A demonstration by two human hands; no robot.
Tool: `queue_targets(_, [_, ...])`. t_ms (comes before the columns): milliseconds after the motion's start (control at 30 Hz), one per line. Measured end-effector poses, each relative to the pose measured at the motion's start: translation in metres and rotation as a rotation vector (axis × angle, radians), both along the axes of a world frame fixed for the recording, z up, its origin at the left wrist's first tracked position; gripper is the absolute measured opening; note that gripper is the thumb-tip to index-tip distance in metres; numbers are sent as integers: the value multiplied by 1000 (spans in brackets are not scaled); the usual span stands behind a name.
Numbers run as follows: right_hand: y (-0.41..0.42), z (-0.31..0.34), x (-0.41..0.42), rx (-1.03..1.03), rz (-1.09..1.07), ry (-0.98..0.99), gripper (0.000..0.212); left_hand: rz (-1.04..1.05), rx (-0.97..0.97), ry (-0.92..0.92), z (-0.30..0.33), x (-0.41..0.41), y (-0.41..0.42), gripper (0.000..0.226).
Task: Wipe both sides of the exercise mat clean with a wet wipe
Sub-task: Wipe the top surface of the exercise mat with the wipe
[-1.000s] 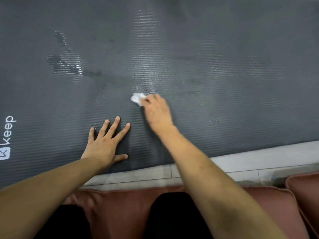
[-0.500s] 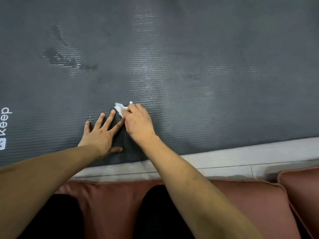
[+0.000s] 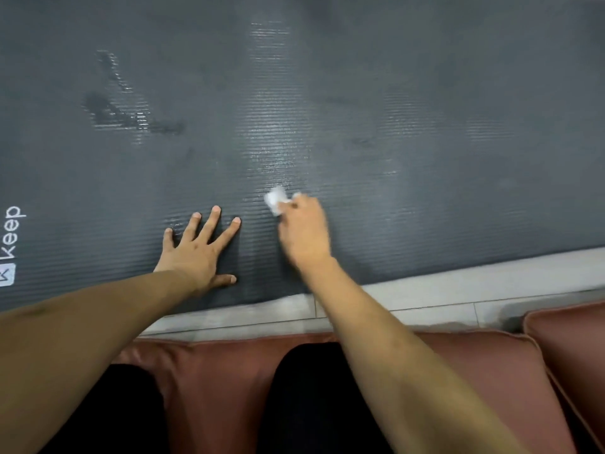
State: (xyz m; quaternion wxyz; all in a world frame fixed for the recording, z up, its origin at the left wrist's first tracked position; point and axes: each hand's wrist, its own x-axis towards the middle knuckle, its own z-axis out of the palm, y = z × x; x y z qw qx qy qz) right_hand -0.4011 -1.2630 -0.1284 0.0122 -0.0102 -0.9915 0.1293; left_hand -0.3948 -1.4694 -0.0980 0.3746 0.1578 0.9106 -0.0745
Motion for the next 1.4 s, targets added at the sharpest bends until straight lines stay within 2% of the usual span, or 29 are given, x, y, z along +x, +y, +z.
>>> queue_targets(100, [-31, 5, 14, -15, 314, 19, 33, 2, -8, 15, 1, 1, 0, 110])
queue_targets(167, [14, 8, 10, 66, 317, 109, 22, 8, 2, 5, 4, 1, 1, 110])
queue_targets(233, [82, 10, 11, 186, 118, 129, 19, 11, 11, 4, 3, 0, 2, 110])
queue_targets(333, [176, 19, 25, 252, -278, 6, 24, 8, 3, 7, 1, 1, 3, 109])
queue_targets(400, [178, 22, 27, 225, -451, -56, 27, 4, -7, 0, 1, 0, 3, 109])
queue_targets(433, [160, 22, 25, 198, -461, -50, 28, 5, -7, -7, 2, -1, 4, 109])
queue_targets(500, [100, 14, 24, 124, -279, -65, 28, 6, -14, -18, 4, -1, 5, 110])
queue_targets(633, [-19, 8, 47, 0, 385, -106, 28, 26, -19, -14, 5, -1, 7, 111])
queue_targets(700, [-6, 10, 45, 17, 573, -21, 21, 16, -26, -5, 6, -1, 8, 110])
queue_targets(733, [14, 10, 43, 53, 572, 68, 22, 7, -32, -7, 6, -1, 8, 110])
queue_targets(767, [41, 12, 41, 65, 510, 134, 25, 0, -37, -10, 7, -2, 8, 110])
queue_targets(833, [108, 6, 35, 86, 234, 193, 24, -7, -47, -17, 7, -2, 8, 110])
queue_targets(933, [193, 8, 22, 186, -267, 94, 21, -17, -60, -20, 6, -2, 8, 109])
queue_targets(1000, [214, 15, 5, 173, -517, 2, 25, -23, -65, -21, 4, -2, 9, 109])
queue_targets(1100, [192, 16, -28, 38, -776, 25, 32, -26, -73, -16, 2, -2, 7, 109])
queue_targets(1167, [144, 12, -43, -33, -646, 82, 31, -34, -78, -21, 3, -2, 7, 110])
queue_targets(1267, [61, -3, -49, -24, -75, 128, 28, -42, -91, -23, 4, -2, 8, 109])
queue_targets(1333, [55, -3, -57, 93, 235, 196, 28, -42, -104, -22, 5, -2, 9, 109])
queue_targets(1400, [97, -2, -65, 164, 289, 199, 29, -47, -109, -19, 4, -2, 9, 109])
